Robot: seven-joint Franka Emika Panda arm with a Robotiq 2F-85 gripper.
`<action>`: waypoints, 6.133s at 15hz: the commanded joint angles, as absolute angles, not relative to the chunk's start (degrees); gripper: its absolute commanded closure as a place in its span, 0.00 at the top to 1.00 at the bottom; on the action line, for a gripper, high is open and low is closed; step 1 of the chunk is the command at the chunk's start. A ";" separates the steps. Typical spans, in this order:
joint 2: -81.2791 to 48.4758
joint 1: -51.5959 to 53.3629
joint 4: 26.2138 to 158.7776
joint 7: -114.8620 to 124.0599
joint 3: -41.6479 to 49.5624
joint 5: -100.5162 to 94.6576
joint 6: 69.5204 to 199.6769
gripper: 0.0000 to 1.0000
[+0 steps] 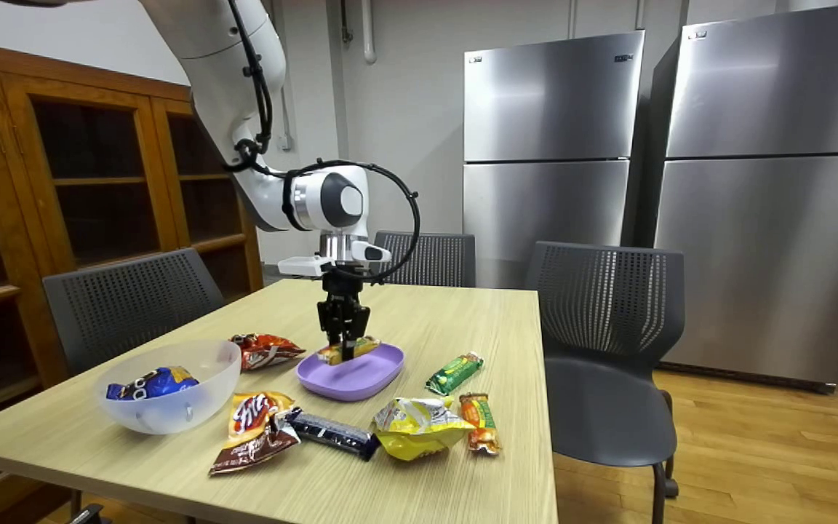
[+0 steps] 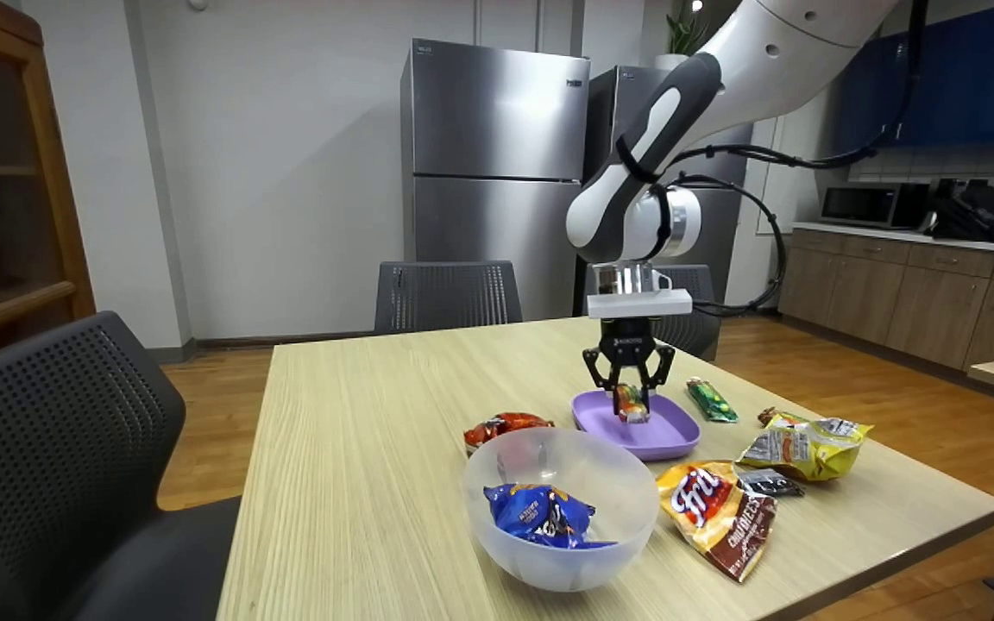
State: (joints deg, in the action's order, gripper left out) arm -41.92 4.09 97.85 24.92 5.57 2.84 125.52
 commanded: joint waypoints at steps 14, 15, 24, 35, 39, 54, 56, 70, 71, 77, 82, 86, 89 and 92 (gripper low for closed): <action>-34.84 6.19 100.06 19.69 2.16 3.06 125.40 1.00; -34.40 6.04 100.57 19.34 1.45 3.74 125.91 1.00; -34.27 6.58 106.56 20.97 -1.76 10.56 135.04 1.00; -36.24 6.83 109.71 21.06 -2.35 14.25 140.14 1.00; -36.24 6.83 109.74 21.07 -2.35 14.28 140.18 1.00; -36.35 5.81 112.34 20.14 -4.28 17.96 148.04 1.00; -36.33 5.78 112.63 20.06 -4.65 18.71 148.29 1.00; -35.94 6.00 114.07 20.08 -5.27 19.66 151.38 0.00; -35.88 5.95 114.12 20.07 -5.37 19.75 151.57 0.00; -33.13 6.18 114.75 20.97 -5.51 20.11 151.73 0.00; -29.51 5.99 115.45 20.86 -6.24 21.65 151.23 0.00; -23.77 5.24 118.91 19.47 -6.94 23.39 152.06 0.00; -19.23 5.14 121.55 18.90 -7.00 24.11 151.01 0.00; -14.93 5.09 124.30 17.91 -7.05 24.40 149.80 0.00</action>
